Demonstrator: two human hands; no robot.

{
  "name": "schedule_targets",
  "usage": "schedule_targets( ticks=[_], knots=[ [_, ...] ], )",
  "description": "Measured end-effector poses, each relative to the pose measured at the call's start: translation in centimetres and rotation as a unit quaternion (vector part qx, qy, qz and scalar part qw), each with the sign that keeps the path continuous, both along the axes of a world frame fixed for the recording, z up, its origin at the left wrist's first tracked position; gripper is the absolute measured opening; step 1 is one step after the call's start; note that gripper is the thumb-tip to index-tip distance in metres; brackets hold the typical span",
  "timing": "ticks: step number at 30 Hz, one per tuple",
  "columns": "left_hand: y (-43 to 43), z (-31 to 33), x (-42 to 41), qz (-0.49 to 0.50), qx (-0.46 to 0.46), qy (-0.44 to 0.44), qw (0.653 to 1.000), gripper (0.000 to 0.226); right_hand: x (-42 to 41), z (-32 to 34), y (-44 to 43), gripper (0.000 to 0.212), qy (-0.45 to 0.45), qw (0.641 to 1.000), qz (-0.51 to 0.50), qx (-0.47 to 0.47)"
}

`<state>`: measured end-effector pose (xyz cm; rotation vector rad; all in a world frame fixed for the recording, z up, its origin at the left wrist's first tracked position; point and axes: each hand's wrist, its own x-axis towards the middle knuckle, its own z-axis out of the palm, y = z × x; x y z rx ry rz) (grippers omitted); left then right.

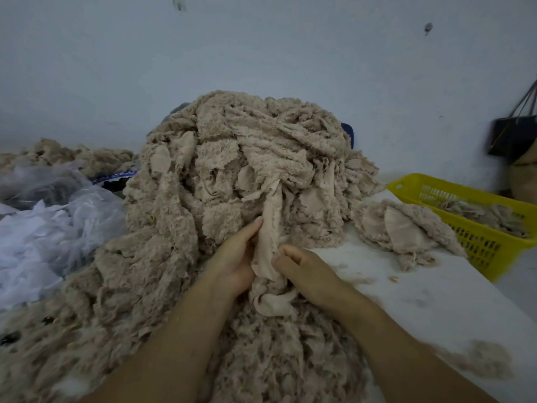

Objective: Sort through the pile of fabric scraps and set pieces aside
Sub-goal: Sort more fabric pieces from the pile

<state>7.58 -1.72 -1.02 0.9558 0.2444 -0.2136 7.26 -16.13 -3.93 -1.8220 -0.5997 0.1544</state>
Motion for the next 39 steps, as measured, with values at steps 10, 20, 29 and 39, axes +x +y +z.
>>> schedule_targets(
  ticks=[10,20,29,39],
  knots=[
    [-1.7,-0.9,-0.8,0.049,0.453,-0.24,0.857,0.017,0.9,-0.3,0.2,0.052,0.113,0.982,-0.09,0.125],
    [-2.1,-0.6,-2.3,-0.162,0.47,-0.326,0.804,0.021,2.1,1.0,-1.7,0.04,0.3,0.867,-0.241,0.315],
    [0.6,0.6,-1.0,0.08,0.106,-0.175,0.976,0.017,1.4,0.7,-1.0,0.071,0.208,0.923,-0.128,0.296],
    [2.6,-0.6,1.5,0.241,-0.125,-0.108,0.956,0.034,0.2,0.1,-0.3,0.03,-0.012,0.994,-0.087,-0.066]
  ],
)
